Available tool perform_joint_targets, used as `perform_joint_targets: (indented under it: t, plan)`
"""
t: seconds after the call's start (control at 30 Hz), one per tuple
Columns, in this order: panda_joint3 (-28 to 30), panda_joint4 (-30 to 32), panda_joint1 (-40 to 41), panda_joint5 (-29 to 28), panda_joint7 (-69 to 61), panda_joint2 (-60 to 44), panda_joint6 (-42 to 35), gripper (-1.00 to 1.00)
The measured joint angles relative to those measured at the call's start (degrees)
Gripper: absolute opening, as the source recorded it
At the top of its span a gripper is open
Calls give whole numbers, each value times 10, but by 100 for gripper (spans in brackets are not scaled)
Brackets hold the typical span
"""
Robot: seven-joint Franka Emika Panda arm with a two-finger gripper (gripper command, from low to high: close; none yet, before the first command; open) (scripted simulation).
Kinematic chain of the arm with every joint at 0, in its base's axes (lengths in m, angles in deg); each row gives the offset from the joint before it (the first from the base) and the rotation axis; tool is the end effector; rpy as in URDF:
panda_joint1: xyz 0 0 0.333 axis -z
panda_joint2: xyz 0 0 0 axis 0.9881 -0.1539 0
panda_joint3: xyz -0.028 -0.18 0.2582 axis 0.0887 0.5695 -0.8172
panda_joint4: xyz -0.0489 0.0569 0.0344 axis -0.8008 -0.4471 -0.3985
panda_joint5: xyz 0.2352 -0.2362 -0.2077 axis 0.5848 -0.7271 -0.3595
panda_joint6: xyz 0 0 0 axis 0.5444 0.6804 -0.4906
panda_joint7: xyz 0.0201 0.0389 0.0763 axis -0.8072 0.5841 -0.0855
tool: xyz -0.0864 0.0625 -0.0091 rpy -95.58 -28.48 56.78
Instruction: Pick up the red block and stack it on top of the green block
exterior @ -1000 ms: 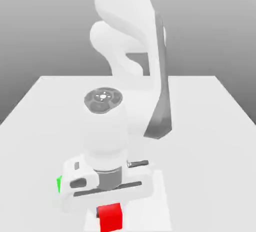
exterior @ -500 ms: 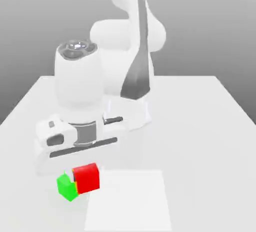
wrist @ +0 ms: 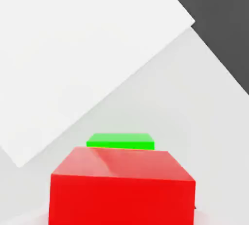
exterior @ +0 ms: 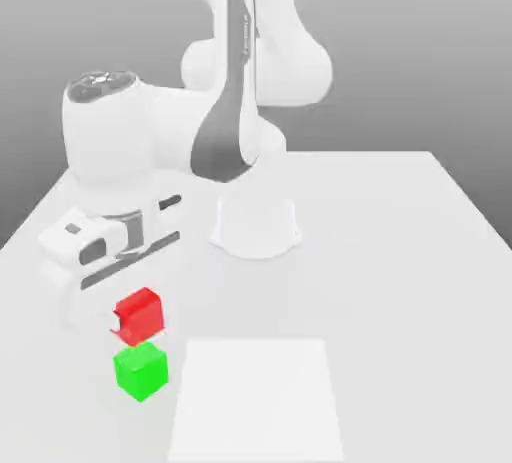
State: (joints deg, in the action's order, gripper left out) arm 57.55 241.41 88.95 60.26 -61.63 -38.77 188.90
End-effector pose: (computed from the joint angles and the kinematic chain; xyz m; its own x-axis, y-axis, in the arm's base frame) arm 0.3753 -0.1531 0.2085 0.9960 0.0889 0.0045 0.0889 -0.9960 -0.0042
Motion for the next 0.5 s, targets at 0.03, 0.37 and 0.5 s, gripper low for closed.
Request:
perform_joint_targets:
  t: [0.03,0.37,0.5]
  plan:
    - [-3,0,1,9,-7,-13,12,-100]
    - [-14,0,8,34,-25,-48,46,100]
    - [-5,0,5,3,-3,-5,6,100]
